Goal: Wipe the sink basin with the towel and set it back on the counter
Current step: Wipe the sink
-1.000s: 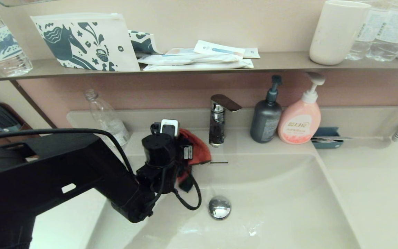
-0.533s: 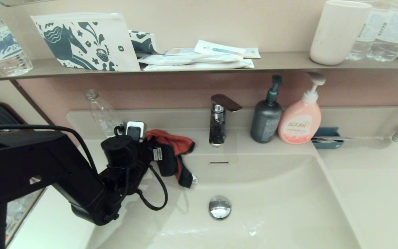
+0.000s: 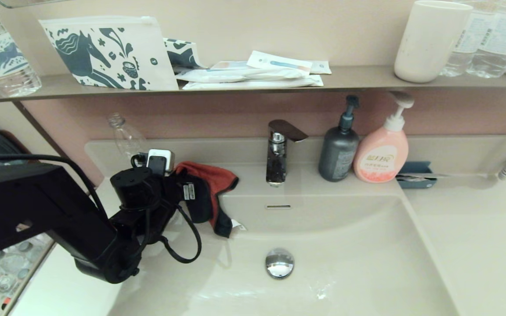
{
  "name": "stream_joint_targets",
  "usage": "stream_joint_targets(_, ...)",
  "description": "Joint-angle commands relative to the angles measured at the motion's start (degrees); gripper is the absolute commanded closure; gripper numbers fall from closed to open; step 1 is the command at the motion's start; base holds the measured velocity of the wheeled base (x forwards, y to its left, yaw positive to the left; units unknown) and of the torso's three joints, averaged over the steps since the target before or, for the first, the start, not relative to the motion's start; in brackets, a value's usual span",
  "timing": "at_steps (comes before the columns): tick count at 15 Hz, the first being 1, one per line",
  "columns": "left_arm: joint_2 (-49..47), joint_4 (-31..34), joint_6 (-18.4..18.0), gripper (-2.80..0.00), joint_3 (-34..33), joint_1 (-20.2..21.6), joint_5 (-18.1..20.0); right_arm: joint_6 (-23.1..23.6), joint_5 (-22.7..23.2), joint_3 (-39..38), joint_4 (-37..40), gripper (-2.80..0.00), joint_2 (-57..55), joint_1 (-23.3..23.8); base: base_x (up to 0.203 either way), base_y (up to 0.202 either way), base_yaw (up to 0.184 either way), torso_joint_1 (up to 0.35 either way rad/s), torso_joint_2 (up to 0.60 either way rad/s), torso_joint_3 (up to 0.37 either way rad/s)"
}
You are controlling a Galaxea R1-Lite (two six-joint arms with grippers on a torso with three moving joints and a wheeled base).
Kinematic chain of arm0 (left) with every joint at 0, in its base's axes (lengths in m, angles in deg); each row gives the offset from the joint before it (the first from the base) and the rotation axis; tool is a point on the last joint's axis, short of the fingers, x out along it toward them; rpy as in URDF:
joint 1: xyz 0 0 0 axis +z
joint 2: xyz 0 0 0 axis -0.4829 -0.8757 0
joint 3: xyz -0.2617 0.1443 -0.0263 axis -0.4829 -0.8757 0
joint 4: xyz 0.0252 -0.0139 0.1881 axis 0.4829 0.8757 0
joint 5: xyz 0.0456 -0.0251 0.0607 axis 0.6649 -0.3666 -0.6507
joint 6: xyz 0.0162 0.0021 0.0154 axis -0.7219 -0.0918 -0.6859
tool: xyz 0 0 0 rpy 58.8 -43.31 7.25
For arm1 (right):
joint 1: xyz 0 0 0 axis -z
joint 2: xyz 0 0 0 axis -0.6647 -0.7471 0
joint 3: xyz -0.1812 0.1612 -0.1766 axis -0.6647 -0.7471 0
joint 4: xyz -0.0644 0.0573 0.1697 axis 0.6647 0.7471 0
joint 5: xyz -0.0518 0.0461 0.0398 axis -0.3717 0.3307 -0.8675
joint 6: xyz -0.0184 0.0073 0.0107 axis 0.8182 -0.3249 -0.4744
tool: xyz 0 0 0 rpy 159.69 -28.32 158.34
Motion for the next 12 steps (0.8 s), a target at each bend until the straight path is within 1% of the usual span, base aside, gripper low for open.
stream_joint_targets(1, -2.0, -0.5, 0.0, 0.00, 1.6, -2.9, -1.6, 0.1, 0.0, 0.0, 0.0, 0.00, -0.1, 0.0, 0.000, 0.000, 0.000, 0.000, 0.00, 0.000)
stream_joint_targets(6, -8.3, -0.4, -0.1, 0.00, 8.4, -7.5, -4.0, 0.1, 0.0, 0.0, 0.0, 0.00, -0.1, 0.0, 0.000, 0.000, 0.000, 0.000, 0.00, 0.000)
stream_joint_targets(12, -11.2, 2.0, -0.1, 0.00, 15.7, -15.8, -10.2, 0.1, 0.0, 0.0, 0.0, 0.00, -0.1, 0.0, 0.000, 0.000, 0.000, 0.000, 0.00, 0.000)
